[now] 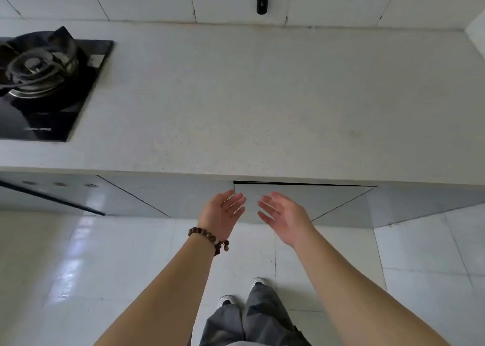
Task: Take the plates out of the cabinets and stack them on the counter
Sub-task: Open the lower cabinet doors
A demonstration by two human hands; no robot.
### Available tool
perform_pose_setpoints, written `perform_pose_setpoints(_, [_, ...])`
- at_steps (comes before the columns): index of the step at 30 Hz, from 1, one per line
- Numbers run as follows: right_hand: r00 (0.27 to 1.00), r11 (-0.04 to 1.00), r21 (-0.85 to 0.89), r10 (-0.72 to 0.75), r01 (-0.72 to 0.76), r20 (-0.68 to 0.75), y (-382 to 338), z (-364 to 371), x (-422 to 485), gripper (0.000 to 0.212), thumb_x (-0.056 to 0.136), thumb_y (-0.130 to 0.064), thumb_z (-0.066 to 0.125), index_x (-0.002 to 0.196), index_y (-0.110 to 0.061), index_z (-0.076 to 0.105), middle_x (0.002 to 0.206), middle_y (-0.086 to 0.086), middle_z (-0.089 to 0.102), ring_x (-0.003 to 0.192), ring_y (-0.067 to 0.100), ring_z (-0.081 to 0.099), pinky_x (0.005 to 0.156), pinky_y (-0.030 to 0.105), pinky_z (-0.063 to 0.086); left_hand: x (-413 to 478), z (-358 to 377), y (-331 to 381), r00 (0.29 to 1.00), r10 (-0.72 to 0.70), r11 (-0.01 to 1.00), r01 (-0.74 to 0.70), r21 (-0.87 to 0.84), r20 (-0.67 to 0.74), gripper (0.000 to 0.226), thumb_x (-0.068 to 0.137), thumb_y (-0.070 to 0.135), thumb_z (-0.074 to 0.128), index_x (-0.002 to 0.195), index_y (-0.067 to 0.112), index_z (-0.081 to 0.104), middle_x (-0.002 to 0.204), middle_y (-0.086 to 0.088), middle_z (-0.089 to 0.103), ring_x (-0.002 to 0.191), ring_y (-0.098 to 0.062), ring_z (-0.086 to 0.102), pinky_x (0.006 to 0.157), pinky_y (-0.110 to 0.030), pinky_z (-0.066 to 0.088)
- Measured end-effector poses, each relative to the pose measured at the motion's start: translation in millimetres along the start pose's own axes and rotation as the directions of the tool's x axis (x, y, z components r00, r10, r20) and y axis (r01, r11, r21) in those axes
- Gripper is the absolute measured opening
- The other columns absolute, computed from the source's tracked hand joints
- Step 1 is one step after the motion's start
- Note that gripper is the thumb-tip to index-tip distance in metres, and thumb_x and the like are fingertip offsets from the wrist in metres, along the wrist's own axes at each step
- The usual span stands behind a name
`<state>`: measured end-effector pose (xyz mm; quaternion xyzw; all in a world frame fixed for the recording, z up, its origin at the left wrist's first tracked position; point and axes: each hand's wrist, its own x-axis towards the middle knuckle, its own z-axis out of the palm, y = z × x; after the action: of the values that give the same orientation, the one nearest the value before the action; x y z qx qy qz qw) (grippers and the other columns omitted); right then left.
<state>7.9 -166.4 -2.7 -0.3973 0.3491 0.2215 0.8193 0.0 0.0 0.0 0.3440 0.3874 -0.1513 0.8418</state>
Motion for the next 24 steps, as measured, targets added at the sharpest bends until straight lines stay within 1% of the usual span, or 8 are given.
perform_pose_setpoints(4, [0.999,0.998,0.058,0.037,-0.039,0.031,1.0,13.2,19.8,0.042,0.090,0.007,0.045,0.128,-0.010,0.048,0.123,0.011,0.061,0.114,0.025,0.059,0.088,0.042,0.053,19.9,14.7,1.7,0.999,-0.034,0.991,0.033,-0.131,-0.004,0.048,0.094,0.007,0.028,0.140,-0.003,0.037,0.135,-0.019,0.051,0.120,-0.029,0.052,0.103,-0.038,0.039])
perform_pose_setpoints(7, [0.999,0.990,0.130,0.043,-0.047,0.031,0.0,19.8,32.1,0.046,0.090,0.011,0.037,0.132,-0.008,0.046,0.125,0.011,0.059,0.116,0.023,0.057,0.086,0.041,0.053,31.0,19.2,1.2,0.999,-0.033,0.980,0.029,-0.199,-0.016,0.047,0.093,0.006,0.028,0.136,-0.003,0.041,0.139,-0.019,0.049,0.129,-0.029,0.048,0.109,-0.039,0.037])
perform_pose_setpoints(9, [0.998,0.988,0.144,0.050,-0.055,0.040,-0.8,24.7,36.5,0.045,0.090,0.011,0.034,0.129,-0.006,0.048,0.127,0.012,0.059,0.117,0.023,0.058,0.086,0.041,0.053,37.5,21.2,2.5,0.999,-0.044,0.975,0.043,-0.216,0.000,0.041,0.092,0.006,0.029,0.127,-0.003,0.048,0.139,-0.018,0.050,0.131,-0.029,0.046,0.111,-0.040,0.034])
perform_pose_setpoints(13, [0.997,0.986,0.156,0.044,-0.055,0.069,-0.7,31.7,36.6,0.046,0.086,0.014,0.028,0.114,-0.004,0.060,0.125,0.012,0.063,0.119,0.023,0.057,0.094,0.036,0.049,35.7,23.4,2.6,0.999,-0.043,0.975,0.040,-0.219,-0.011,0.047,0.088,0.004,0.034,0.134,-0.002,0.044,0.135,-0.018,0.053,0.124,-0.028,0.053,0.107,-0.040,0.039])
perform_pose_setpoints(16, [0.998,0.986,0.161,0.033,-0.041,0.049,1.5,32.0,33.3,0.045,0.085,0.016,0.026,0.107,-0.002,0.060,0.122,0.014,0.061,0.118,0.027,0.056,0.098,0.036,0.046,27.1,20.3,1.6,0.999,-0.047,0.981,0.044,-0.188,-0.013,0.050,0.086,0.004,0.035,0.134,-0.001,0.044,0.130,-0.017,0.057,0.118,-0.027,0.058,0.096,-0.043,0.047])
perform_pose_setpoints(18, [0.999,0.989,0.144,0.027,-0.032,0.033,5.6,30.6,30.3,0.044,0.085,0.017,0.026,0.107,-0.002,0.059,0.121,0.015,0.061,0.116,0.027,0.057,0.100,0.037,0.045,22.3,16.2,0.0,0.997,-0.070,0.981,0.067,-0.184,-0.013,0.049,0.087,0.005,0.035,0.134,-0.003,0.045,0.131,-0.018,0.057,0.119,-0.027,0.058,0.098,-0.045,0.046])
perform_pose_setpoints(21, [1.000,0.991,0.133,0.019,-0.019,0.001,15.2,28.9,22.3,0.048,0.085,0.017,0.025,0.116,0.000,0.057,0.126,0.017,0.060,0.114,0.027,0.058,0.098,0.036,0.046,12.2,7.9,-4.5,0.994,-0.108,0.979,0.107,-0.171,0.003,0.048,0.088,0.006,0.034,0.133,-0.002,0.047,0.128,-0.017,0.060,0.118,-0.026,0.058,0.102,-0.045,0.043])
perform_pose_setpoints(24, [0.999,0.991,0.132,0.009,-0.003,-0.038,26.8,23.3,11.8,0.058,0.083,0.018,0.025,0.134,0.001,0.045,0.135,0.020,0.052,0.117,0.030,0.055,0.095,0.035,0.046,-0.6,-3.3,-13.4,0.989,-0.145,0.980,0.147,-0.134,0.023,0.046,0.087,0.006,0.034,0.130,-0.001,0.049,0.123,-0.016,0.063,0.116,-0.024,0.059,0.104,-0.046,0.041])
